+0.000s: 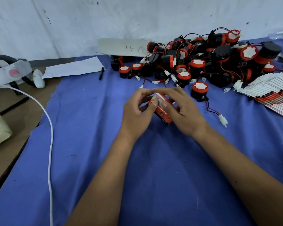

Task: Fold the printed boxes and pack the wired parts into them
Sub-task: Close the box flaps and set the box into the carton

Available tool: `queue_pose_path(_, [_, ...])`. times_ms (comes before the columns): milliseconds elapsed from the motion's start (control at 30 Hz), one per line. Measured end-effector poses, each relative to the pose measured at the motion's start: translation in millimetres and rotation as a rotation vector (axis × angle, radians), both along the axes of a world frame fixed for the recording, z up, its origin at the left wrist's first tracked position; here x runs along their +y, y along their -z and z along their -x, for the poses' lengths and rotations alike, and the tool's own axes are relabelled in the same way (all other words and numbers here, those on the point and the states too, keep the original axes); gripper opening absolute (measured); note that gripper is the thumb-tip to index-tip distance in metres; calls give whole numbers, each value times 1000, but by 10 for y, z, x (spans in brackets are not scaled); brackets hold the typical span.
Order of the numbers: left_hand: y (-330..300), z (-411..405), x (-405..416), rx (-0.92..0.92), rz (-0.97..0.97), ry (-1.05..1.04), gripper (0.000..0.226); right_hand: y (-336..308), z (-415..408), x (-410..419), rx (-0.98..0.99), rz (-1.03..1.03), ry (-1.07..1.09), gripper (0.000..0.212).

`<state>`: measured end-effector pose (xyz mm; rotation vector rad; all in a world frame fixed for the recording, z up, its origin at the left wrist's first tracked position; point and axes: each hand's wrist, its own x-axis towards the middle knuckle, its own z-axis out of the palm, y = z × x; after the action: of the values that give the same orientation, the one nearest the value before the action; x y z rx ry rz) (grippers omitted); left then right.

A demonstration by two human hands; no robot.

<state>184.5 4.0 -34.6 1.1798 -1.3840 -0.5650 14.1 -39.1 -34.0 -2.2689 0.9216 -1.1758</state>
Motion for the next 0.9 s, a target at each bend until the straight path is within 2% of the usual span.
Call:
queue_pose_path(100, [12, 93, 28, -250, 44, 32, 62, -11, -22, 44, -169, -111, 64, 34])
queue_pose_path(167, [28, 160, 32, -347, 51, 34, 85, -27, -42, 73, -258, -163, 76, 30])
queue_pose_path(233, [47, 235, 31, -436, 54, 12, 96, -37, -71, 88, -296, -170, 91, 25])
queue_pose_path(333, [65, 311, 23, -546, 97, -96, 88, -70, -92, 96, -386, -230, 115, 18])
queue_pose_path(433, [54, 303, 17, -497, 114, -68, 80, -102, -53, 55, -482, -277, 126, 14])
queue_pose_path(567, [49, 299, -4, -459, 109, -19, 78, -138, 24, 19, -582, -420, 28, 14])
queue_pose_path(900, [41, 277, -33, -387, 108, 29, 77, -67, 89, -53, -528, -358, -57, 24])
